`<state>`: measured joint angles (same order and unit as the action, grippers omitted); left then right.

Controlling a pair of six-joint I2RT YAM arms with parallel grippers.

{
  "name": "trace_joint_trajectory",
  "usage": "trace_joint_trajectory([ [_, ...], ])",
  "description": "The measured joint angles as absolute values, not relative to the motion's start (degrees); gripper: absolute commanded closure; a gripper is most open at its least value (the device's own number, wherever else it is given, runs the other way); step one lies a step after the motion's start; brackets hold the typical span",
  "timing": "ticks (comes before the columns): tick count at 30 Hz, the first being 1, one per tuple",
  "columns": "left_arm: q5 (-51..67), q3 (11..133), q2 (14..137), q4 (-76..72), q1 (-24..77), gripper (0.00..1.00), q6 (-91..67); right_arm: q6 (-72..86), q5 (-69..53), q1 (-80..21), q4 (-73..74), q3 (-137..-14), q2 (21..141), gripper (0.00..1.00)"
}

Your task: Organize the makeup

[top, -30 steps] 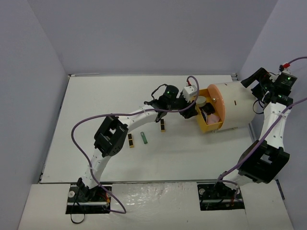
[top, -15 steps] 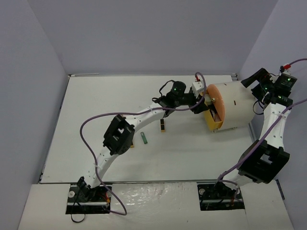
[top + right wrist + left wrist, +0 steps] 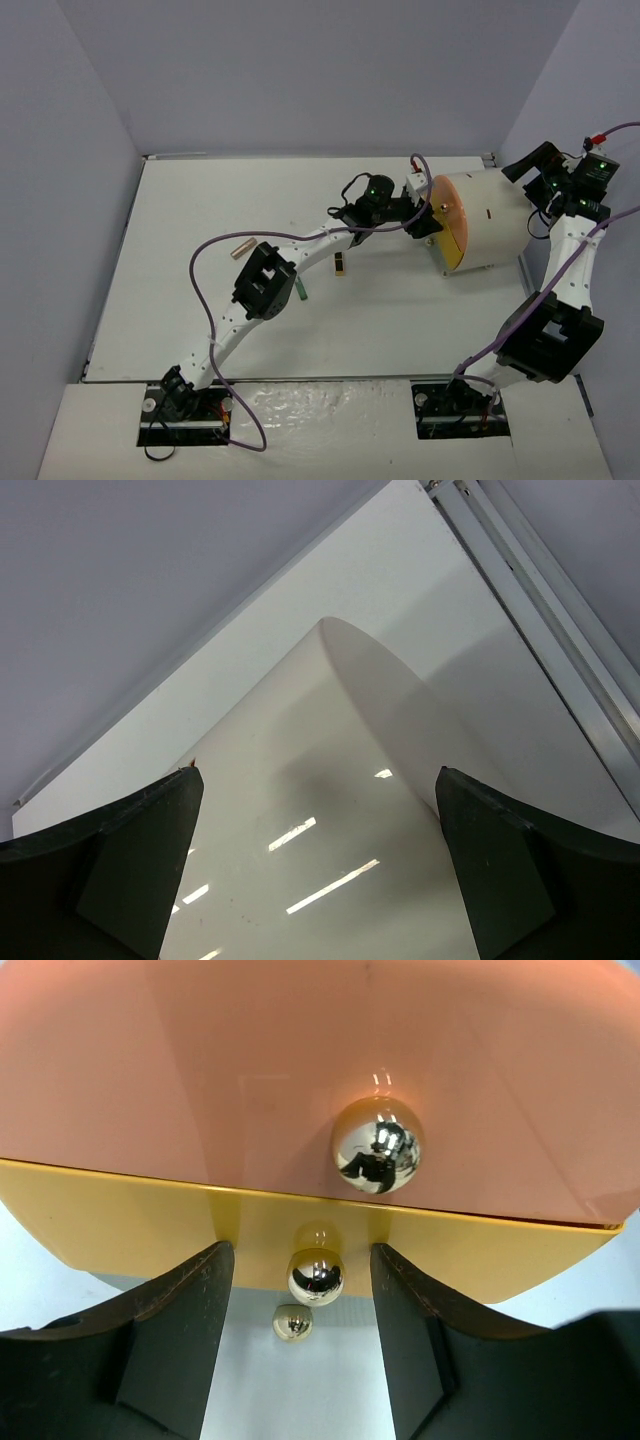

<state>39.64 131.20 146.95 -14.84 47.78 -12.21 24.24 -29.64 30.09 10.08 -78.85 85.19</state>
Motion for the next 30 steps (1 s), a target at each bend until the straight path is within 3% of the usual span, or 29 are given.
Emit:
trace_joint_trajectory([
  [8,38.6,134.0,148.6,-17.1,47.8,0.45,-16.5,24.2,-29.6,30.4,10.1,-78.8,85.2,0.0],
  [12,37.6,133.1,148.2,-19.7,47.7,0.38,-18.5,23.8,-29.3,30.4,10.1,-78.8,85.2,0.0],
  [21,31.8,107.5,134.5,-25.0,46.7,0.29,-20.9,21.3,-28.3,29.7,16.8,-82.9,85.1,0.0],
  [30,30.2,94.2,122.4,-26.8,44.4,0.29,-22.8,16.0,-22.8,22.4,21.8,-88.8,84.6,0.01],
])
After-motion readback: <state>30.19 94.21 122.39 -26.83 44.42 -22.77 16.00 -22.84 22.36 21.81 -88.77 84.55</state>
